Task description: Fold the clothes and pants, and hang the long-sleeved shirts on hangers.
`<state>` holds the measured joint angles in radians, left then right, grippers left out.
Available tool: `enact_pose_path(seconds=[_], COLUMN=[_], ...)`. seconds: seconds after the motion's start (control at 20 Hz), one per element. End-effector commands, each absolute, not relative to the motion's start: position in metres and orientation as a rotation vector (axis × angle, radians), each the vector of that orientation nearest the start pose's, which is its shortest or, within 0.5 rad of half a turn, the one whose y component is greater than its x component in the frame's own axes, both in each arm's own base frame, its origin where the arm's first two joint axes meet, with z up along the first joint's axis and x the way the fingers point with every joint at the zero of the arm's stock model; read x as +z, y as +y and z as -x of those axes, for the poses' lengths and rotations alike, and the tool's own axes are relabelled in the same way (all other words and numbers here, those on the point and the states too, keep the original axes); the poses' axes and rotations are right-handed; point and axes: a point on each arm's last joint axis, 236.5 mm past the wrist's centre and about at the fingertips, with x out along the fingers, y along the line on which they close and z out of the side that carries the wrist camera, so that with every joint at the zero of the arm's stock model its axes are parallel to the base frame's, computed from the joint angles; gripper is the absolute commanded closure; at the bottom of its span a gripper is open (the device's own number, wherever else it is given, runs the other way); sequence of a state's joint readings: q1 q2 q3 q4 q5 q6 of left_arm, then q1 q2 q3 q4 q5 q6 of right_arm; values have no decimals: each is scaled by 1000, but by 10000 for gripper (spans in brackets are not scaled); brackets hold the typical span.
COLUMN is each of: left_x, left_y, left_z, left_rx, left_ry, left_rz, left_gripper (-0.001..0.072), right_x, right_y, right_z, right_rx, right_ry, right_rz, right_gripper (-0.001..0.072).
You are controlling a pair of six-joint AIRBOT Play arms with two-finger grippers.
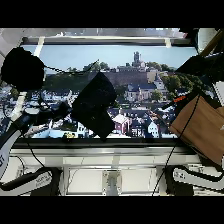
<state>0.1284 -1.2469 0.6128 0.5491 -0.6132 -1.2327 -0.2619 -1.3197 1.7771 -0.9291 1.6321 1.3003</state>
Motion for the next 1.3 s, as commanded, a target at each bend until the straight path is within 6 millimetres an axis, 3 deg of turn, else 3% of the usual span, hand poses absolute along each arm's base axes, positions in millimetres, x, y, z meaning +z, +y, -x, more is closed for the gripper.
enact_pose_path(seconds=[0.0,0.1,0.15,0.2,0.25,0.5,0.65,0.7,0.85,0.95,1.0,1.1,1.25], left_x=[-67,-69,-71,-74,-76,-79,-93,-98,-99,-96,-94,-82,-41], left_y=[-74,-74,-70,-64,-59,-39,-62,-70,-86,-90,-91,-95,-103], left_z=[-387,-384,-383,-381,-379,-378,-368,-365,-364,-364,-365,-370,-384], left_rx=[-112,-126,-123,-116,-110,-73,-120,-134,-160,-175,-185,-222,-309], left_ry=[1000,1012,1018,1023,1030,1029,1104,1128,1142,1146,1146,1141,1090], left_rz=[824,789,763,738,721,740,740,746,761,759,758,760,739], left_gripper=[626,616,470,203,124,126,127,149,394,603,658,659,659], right_x=[220,220,219,219,218,215,215,214,214,214,214,213,213], right_y=[42,42,42,42,42,39,38,38,38,37,36,35,35], right_z=[-391,-391,-391,-389,-388,-387,-387,-387,-387,-387,-387,-387,-387], right_rx=[494,494,495,497,500,485,481,481,482,478,476,472,471], right_ry=[1001,1002,1004,1009,1016,1029,1030,1031,1032,1033,1034,1036,1036], right_rz=[-238,-238,-237,-237,-236,-225,-224,-224,-224,-222,-221,-218,-218], right_gripper=[465,465,465,465,465,465,466,466,465,466,465,465,466])
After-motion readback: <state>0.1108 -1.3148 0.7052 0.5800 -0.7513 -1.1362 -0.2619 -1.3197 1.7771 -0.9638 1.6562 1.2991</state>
